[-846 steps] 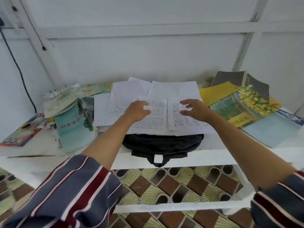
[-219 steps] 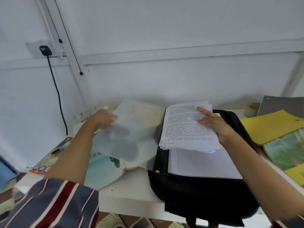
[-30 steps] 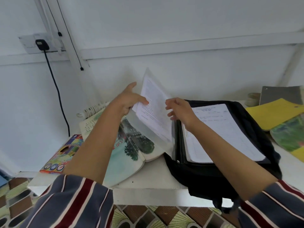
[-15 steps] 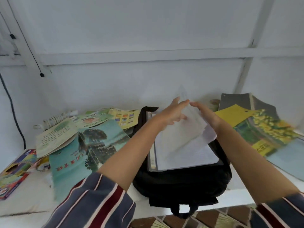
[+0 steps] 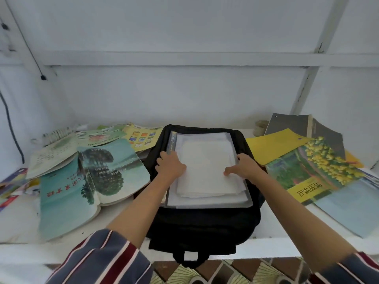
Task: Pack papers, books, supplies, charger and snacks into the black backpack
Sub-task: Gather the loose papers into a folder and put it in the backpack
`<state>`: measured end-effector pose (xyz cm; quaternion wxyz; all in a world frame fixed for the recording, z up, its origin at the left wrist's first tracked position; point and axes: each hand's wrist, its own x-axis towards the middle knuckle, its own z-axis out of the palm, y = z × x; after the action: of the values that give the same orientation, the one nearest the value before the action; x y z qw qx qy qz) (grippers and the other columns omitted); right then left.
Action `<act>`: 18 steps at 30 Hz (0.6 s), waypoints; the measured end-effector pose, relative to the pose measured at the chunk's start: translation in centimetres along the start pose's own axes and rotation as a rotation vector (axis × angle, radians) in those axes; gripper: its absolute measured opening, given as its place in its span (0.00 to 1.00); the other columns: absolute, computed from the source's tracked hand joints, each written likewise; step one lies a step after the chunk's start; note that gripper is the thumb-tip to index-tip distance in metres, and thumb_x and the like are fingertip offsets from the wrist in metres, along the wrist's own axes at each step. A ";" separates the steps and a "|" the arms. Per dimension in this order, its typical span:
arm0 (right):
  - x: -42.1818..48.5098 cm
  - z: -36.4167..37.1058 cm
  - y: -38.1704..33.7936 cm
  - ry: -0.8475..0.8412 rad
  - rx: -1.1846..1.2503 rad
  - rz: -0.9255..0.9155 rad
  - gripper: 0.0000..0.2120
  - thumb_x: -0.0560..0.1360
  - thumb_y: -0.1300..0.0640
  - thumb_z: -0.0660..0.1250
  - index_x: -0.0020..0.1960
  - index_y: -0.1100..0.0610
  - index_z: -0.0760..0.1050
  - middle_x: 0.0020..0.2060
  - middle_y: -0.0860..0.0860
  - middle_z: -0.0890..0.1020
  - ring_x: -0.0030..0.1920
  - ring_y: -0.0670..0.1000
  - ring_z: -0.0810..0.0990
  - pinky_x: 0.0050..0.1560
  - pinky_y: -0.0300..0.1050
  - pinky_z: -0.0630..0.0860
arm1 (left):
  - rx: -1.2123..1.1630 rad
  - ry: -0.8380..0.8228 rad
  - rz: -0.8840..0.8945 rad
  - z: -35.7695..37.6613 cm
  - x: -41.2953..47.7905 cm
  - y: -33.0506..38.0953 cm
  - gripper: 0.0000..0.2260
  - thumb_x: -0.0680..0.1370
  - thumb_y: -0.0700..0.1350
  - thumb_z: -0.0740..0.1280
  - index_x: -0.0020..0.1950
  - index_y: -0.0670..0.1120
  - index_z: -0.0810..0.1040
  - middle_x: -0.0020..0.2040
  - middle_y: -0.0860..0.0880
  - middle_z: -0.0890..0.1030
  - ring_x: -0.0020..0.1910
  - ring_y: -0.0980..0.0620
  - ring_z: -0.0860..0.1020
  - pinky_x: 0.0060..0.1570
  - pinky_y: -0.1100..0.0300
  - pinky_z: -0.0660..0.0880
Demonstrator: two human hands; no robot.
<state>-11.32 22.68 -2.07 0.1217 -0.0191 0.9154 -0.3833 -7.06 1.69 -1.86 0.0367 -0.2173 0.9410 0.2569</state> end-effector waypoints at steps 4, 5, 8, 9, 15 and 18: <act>0.1 0.4 -0.1 0.034 -0.236 -0.041 0.26 0.68 0.52 0.73 0.58 0.64 0.68 0.55 0.58 0.73 0.47 0.54 0.72 0.41 0.43 0.69 | 0.003 0.005 0.011 0.3 0.0 -0.4 0.25 0.77 0.48 0.64 0.71 0.46 0.60 0.68 0.40 0.58 0.65 0.38 0.62 0.62 0.51 0.64; 0.1 0.5 -0.2 0.036 -0.275 -0.044 0.27 0.68 0.51 0.72 0.60 0.64 0.68 0.58 0.59 0.72 0.50 0.55 0.73 0.44 0.44 0.71 | -0.002 0.005 0.014 0.3 0.0 -0.4 0.26 0.77 0.48 0.64 0.71 0.46 0.60 0.68 0.40 0.59 0.65 0.38 0.63 0.61 0.51 0.65; 0.2 0.8 0.0 0.017 -0.353 -0.029 0.30 0.71 0.47 0.69 0.65 0.64 0.66 0.63 0.60 0.69 0.61 0.60 0.71 0.59 0.49 0.71 | -0.021 -0.005 0.028 0.1 0.1 -0.7 0.28 0.77 0.50 0.65 0.72 0.45 0.59 0.69 0.40 0.58 0.66 0.37 0.62 0.60 0.52 0.66; 0.3 0.9 0.2 0.015 -0.336 -0.025 0.31 0.71 0.46 0.68 0.66 0.63 0.66 0.63 0.60 0.69 0.62 0.60 0.70 0.62 0.51 0.70 | -0.031 -0.005 0.028 0.0 0.1 -0.8 0.28 0.76 0.50 0.66 0.73 0.45 0.59 0.69 0.40 0.57 0.66 0.37 0.62 0.61 0.52 0.66; 0.0 1.5 0.5 0.074 -0.264 -0.004 0.32 0.72 0.46 0.67 0.68 0.62 0.62 0.65 0.60 0.68 0.65 0.62 0.67 0.63 0.53 0.68 | -0.110 -0.028 0.025 -0.3 0.9 -1.5 0.32 0.74 0.52 0.70 0.74 0.49 0.60 0.70 0.38 0.59 0.69 0.37 0.61 0.65 0.48 0.64; 0.3 1.7 0.3 0.066 -0.228 -0.011 0.32 0.72 0.46 0.67 0.70 0.59 0.60 0.66 0.60 0.68 0.65 0.61 0.66 0.62 0.54 0.67 | -0.119 -0.044 0.038 -0.3 1.3 -1.8 0.33 0.73 0.52 0.71 0.74 0.49 0.60 0.70 0.38 0.60 0.68 0.37 0.63 0.65 0.47 0.64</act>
<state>-11.15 21.66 -3.47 0.0866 -0.0253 0.9564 -0.2779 -7.44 -0.36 -2.66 0.0394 -0.1955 0.9269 0.3179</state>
